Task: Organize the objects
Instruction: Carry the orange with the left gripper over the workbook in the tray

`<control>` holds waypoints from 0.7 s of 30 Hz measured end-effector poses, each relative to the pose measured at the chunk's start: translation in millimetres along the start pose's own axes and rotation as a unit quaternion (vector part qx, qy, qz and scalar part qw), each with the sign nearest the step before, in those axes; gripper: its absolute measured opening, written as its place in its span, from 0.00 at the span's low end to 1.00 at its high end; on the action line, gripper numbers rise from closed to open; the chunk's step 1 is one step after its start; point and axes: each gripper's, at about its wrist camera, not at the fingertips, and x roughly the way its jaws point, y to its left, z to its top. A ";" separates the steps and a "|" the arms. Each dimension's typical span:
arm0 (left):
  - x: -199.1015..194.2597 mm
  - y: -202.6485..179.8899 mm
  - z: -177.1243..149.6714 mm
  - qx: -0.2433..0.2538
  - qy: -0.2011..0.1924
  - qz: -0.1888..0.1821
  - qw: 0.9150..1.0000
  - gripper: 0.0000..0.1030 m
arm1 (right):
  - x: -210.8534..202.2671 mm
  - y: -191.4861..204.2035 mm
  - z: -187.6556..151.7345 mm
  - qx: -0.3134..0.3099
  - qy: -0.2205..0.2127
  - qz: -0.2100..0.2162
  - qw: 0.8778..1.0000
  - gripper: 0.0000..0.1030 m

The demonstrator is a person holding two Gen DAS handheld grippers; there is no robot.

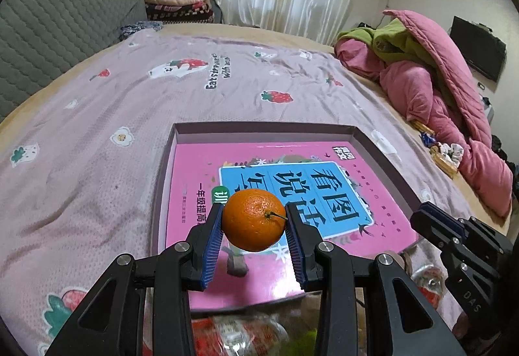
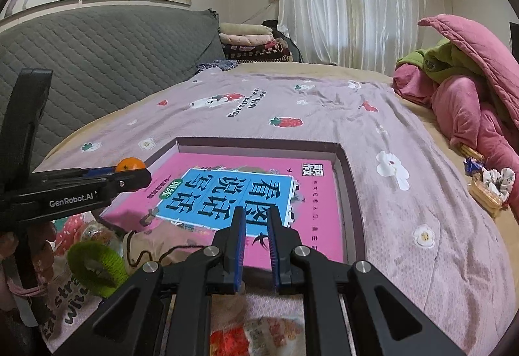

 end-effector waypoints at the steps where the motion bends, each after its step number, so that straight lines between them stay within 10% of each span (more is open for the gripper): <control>1: 2.6 0.6 1.2 0.000 0.001 0.001 1.000 0.37 | 0.8 -0.4 0.3 0.000 0.000 0.001 1.000 0.13; 21: 27.8 8.7 -7.7 -0.011 0.045 0.011 0.999 0.37 | 12.6 -14.1 -11.3 0.025 0.028 -0.001 0.999 0.13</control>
